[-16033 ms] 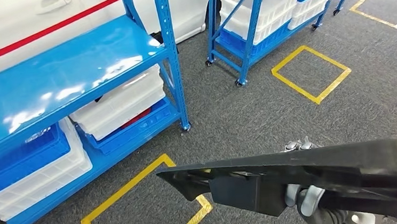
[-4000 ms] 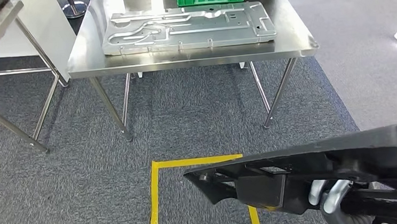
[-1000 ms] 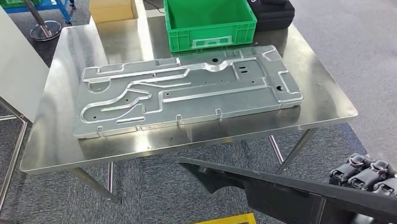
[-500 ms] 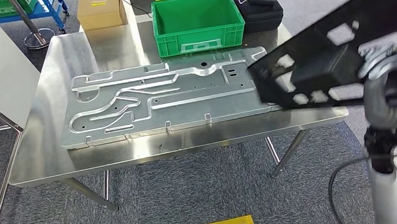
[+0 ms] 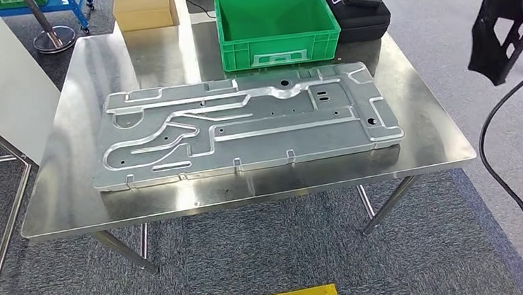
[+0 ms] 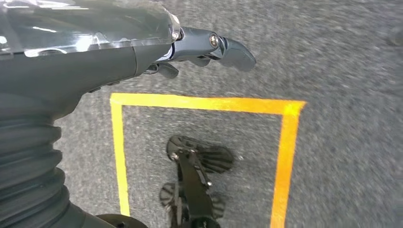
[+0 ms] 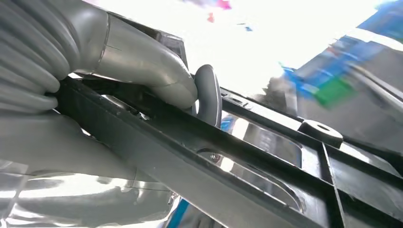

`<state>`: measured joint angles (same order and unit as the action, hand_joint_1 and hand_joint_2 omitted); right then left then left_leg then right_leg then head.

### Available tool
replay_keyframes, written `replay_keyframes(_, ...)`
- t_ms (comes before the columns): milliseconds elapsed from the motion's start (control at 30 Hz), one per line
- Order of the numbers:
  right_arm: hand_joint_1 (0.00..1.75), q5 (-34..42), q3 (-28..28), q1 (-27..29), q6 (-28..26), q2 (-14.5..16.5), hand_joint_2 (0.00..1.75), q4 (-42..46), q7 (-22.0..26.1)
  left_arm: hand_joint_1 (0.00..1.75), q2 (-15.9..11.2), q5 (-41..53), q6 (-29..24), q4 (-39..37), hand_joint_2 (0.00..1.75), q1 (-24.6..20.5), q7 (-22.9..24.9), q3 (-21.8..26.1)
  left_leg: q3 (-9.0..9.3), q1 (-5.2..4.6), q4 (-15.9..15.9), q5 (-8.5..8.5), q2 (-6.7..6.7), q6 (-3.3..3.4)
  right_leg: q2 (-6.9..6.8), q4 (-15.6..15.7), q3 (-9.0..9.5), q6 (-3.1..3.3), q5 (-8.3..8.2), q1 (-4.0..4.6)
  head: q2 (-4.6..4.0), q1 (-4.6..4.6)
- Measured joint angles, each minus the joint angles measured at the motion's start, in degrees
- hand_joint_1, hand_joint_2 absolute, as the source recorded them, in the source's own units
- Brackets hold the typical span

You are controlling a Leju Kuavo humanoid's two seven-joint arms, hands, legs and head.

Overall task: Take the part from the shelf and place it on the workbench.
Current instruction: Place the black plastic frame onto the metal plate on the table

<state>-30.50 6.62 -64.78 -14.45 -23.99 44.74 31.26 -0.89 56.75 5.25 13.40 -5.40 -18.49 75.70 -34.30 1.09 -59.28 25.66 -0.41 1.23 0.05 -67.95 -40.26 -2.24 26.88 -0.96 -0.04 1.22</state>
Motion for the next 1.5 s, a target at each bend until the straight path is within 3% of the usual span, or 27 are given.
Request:
replay_keyframes(67, 1.66, -7.53, 4.23, -2.03, -0.99, 0.39, 1.75, -4.69, -2.47, 0.00, -0.04, 0.30, 0.63, 0.00, 1.75, -0.17, -0.95, -0.39, 0.19, -0.15, 0.03, 0.30, 0.02, -0.45, 0.03, 6.63, 2.97, 0.41, -2.86, 0.26, 0.00, 0.00)
replay_keyframes(100, 1.66, -11.31, 6.73, -2.90, -0.92, 0.94, 1.75, -7.10, -4.05, 0.00, -0.06, 0.43, 0.89, -0.01, 1.75, -0.25, -1.47, -0.55, 0.20, -0.21, 0.10, 0.36, 0.04, -0.71, 0.10, 8.29, 3.66, 0.62, -3.19, 0.45, 0.00, -0.03)
replay_keyframes(233, 1.66, -22.51, 16.82, -4.09, 1.72, 4.67, 1.75, -14.88, -9.71, 0.00, -0.02, 0.67, 1.55, -0.06, 1.75, -0.44, -3.18, -1.06, 0.22, -0.31, -0.22, 1.07, 0.16, -1.99, 0.32, 9.40, 4.13, 1.84, -2.99, 0.44, 0.00, -0.09)
replay_keyframes(300, 1.66, -25.18, 20.44, -4.14, 3.67, 7.07, 1.75, -17.16, -11.01, 0.00, 0.02, 0.68, 1.86, -0.11, 1.75, -0.55, -3.50, -1.21, -2.06, -0.37, -5.04, 3.72, 0.17, -2.42, 0.31, 9.76, 4.43, 2.53, -3.04, 0.33, 0.00, -0.14)
replay_keyframes(367, 1.66, -27.51, 23.64, -4.14, 5.50, 9.51, 1.75, -19.17, -12.00, 0.00, 0.04, 0.59, 2.32, -0.14, 1.75, -0.59, -3.60, -1.27, -6.22, -0.39, -12.92, 6.80, 0.17, -2.49, 0.33, 9.72, 4.53, 3.02, -2.85, 0.64, 0.00, -0.15)
replay_keyframes(400, 1.66, -28.70, 25.21, -4.02, 6.23, 10.70, 1.75, -20.07, -12.48, 0.00, 0.04, 0.47, 2.55, -0.14, 1.75, -0.57, -3.62, -1.30, -7.82, -0.39, -15.54, 7.27, 0.17, -2.44, 0.34, 9.65, 4.61, 3.21, -2.72, 0.83, 0.00, -0.15)
replay_keyframes(433, 1.66, -29.88, 26.67, -3.86, 6.78, 11.89, 1.75, -20.88, -13.02, 0.00, 0.04, 0.31, 2.74, -0.15, 1.75, -0.54, -3.67, -1.31, -8.47, -0.40, -16.05, 6.56, 0.17, -2.32, 0.34, 9.54, 4.73, 3.37, -2.56, 1.01, 0.00, -0.15)
replay_keyframes(467, 1.66, -30.94, 28.00, -3.68, 7.13, 13.05, 1.75, -21.53, -13.55, 0.00, 0.04, 0.07, 2.87, -0.15, 1.75, -0.51, -3.76, -1.32, -7.92, -0.42, -14.06, 4.72, 0.17, -2.13, 0.36, 9.41, 4.88, 3.48, -2.35, 1.18, 0.00, -0.15)
replay_keyframes(533, 1.66, -32.45, 30.11, -3.47, 7.36, 15.19, 1.75, -22.48, -14.27, 0.00, 0.02, -0.30, 2.96, -0.15, 1.75, -0.45, -4.08, -1.32, -4.57, -0.58, -6.18, 0.28, 0.17, -1.46, 0.38, 9.16, 5.24, 3.52, -1.85, 1.45, 0.00, -0.11)
replay_keyframes(567, 1.66, -33.00, 30.93, -3.47, 7.36, 16.08, 1.75, -22.89, -14.43, 0.00, 0.01, -0.45, 2.94, -0.15, 1.75, -0.43, -4.27, -1.32, -3.08, -0.71, -2.79, -1.02, 0.17, -1.16, 0.39, 9.00, 5.27, 3.45, -1.64, 1.57, 0.00, -0.10)
replay_keyframes(600, 1.66, -33.57, 31.75, -3.47, 7.36, 16.94, 1.75, -23.31, -14.49, 0.00, 0.02, -0.51, 2.91, -0.15, 1.75, -0.39, -4.45, -1.32, -2.19, -0.83, -0.81, -1.55, 0.17, -0.94, 0.37, 8.91, 5.23, 3.34, -1.53, 1.63, 0.00, -0.09)
replay_keyframes(733, 1.66, -35.96, 34.73, -3.03, 7.37, 19.87, 1.75, -24.81, -14.61, 0.00, 0.13, -0.51, 2.86, -0.17, 1.75, -0.14, -4.92, -1.32, -1.46, -0.69, 0.68, -1.67, 0.22, -0.38, 0.33, 8.47, 4.96, 2.45, -0.92, 1.58, 0.00, -0.04)
replay_keyframes(767, 1.66, -36.37, 35.28, -2.95, 7.37, 20.49, 1.75, -25.07, -14.60, 0.00, 0.17, -0.45, 2.85, -0.19, 1.75, -0.15, -5.00, -1.32, -1.26, -0.54, 1.00, -1.78, 0.27, -0.19, 0.31, 7.11, 4.41, 2.14, 0.01, 1.54, 0.00, 0.02)
replay_keyframes(833, 1.66, -37.04, 36.19, -2.79, 7.55, 21.66, 1.75, -25.58, -14.54, 0.00, 0.23, -0.35, 2.84, -0.21, 1.75, -0.26, -5.09, -1.32, -1.00, -0.41, 1.28, -1.81, 0.32, 0.04, 0.24, 0.99, 1.58, 1.51, 3.23, 1.18, 0.00, 0.15)
replay_keyframes(900, 0.83, -37.68, 37.08, -2.28, 8.12, 22.67, 0.87, -26.21, -14.41, 0.00, 0.28, -0.33, 2.81, -0.22, 1.75, -0.31, -5.12, -1.32, -0.91, -0.38, 1.22, -1.69, 0.27, 0.08, 0.22, -5.97, -2.08, 1.10, 5.62, 0.66, 0.00, 0.16)
replay_keyframes(933, 0.41, -37.92, 37.41, -1.88, 8.40, 23.13, 0.44, -26.52, -14.35, 0.00, 0.34, -0.32, 2.79, -0.23, 1.75, -0.29, -5.12, -1.32, -0.83, -0.35, 1.18, -1.59, 0.21, 0.03, 0.21, -7.01, -2.86, 0.97, 5.30, 0.45, 0.00, 0.16)
replay_keyframes(967, 0.00, -38.07, 37.68, -1.51, 8.60, 23.59, 0.00, -26.79, -14.31, 0.00, 0.40, -0.31, 2.78, -0.24, 1.75, -0.26, -5.12, -1.32, -0.71, -0.31, 1.11, -1.46, 0.15, -0.08, 0.17, -5.77, -2.49, 0.89, 3.84, 0.27, 0.00, 0.17)
replay_keyframes(1067, 0.00, -38.14, 38.04, -1.04, 8.67, 24.95, 0.00, -27.35, -14.21, 0.00, 0.66, -0.17, 2.44, -0.25, 1.75, -0.28, -5.08, -1.32, -0.30, -0.36, 0.90, -0.95, 0.07, -0.68, -0.01, 5.45, 2.58, 1.14, -1.82, 0.23, 0.00, 0.16)
replay_keyframes(1133, 0.00, -38.09, 38.13, -0.60, 8.63, 25.84, 0.00, -27.62, -13.90, 0.00, 0.73, 0.16, 1.85, -0.27, 1.75, -0.35, -4.67, -1.34, -0.22, -0.44, 0.97, -0.80, 0.09, -1.25, 0.01, 8.86, 4.16, 1.62, -2.44, 0.60, 0.00, 0.13)
replay_keyframes(1233, 0.00, -37.90, 38.22, 0.64, 8.62, 26.90, 0.00, -27.99, -13.17, 0.00, 0.88, 0.77, 1.14, -0.38, 1.75, -0.30, -3.65, -1.47, -0.12, -0.40, 0.95, -0.38, 0.11, -2.23, 0.11, 9.53, 4.55, 2.58, -2.53, 0.63, 0.00, 0.11)
replay_keyframes(1300, 0.00, -37.69, 38.23, 1.20, 8.73, 27.55, 0.00, -28.16, -12.79, 0.00, 0.97, 1.00, 1.05, -0.48, 0.87, -0.26, -3.28, -1.54, -1.54, -0.37, -2.51, 1.91, 0.13, -2.65, 0.08, 10.11, 4.92, 3.33, -2.76, 0.38, 0.00, 0.05)
replay_keyframes(1367, 0.00, -37.40, 38.23, 1.88, 8.87, 28.02, 0.00, -28.36, -12.39, 0.00, 1.02, 1.22, 1.04, -0.54, 0.00, -0.25, -3.19, -1.59, -5.04, -0.32, -10.11, 5.52, 0.15, -2.85, 0.08, 10.16, 5.04, 3.77, -2.73, 0.55, 0.00, 0.01)
replay_keyframes(1433, 0.00, -37.01, 38.23, 2.84, 8.88, 28.15, 0.00, -28.58, -12.23, 0.00, 1.04, 1.57, 1.04, -0.56, 0.00, -0.17, -3.17, -1.63, -7.87, -0.32, -15.54, 6.88, 0.16, -2.98, 0.10, 10.04, 5.09, 3.91, -2.60, 0.76, 0.00, 0.03)
replay_keyframes(1467, 0.00, -36.82, 38.23, 3.21, 8.80, 28.15, 0.00, -28.70, -12.21, 0.00, 1.05, 1.78, 1.03, -0.57, 0.00, -0.13, -3.14, -1.68, -7.91, -0.32, -15.22, 5.95, 0.17, -2.97, 0.14, 9.92, 5.10, 3.92, -2.52, 0.80, 0.00, 0.03)
replay_keyframes(1500, 0.00, -36.57, 38.22, 3.44, 8.62, 28.14, 0.00, -28.79, -12.14, 0.00, 1.07, 1.95, 1.00, -0.58, 0.00, -0.10, -3.09, -1.76, -6.86, -0.31, -12.70, 4.09, 0.17, -2.91, 0.20, 9.74, 5.11, 3.86, -2.39, 0.81, 0.00, 0.03)
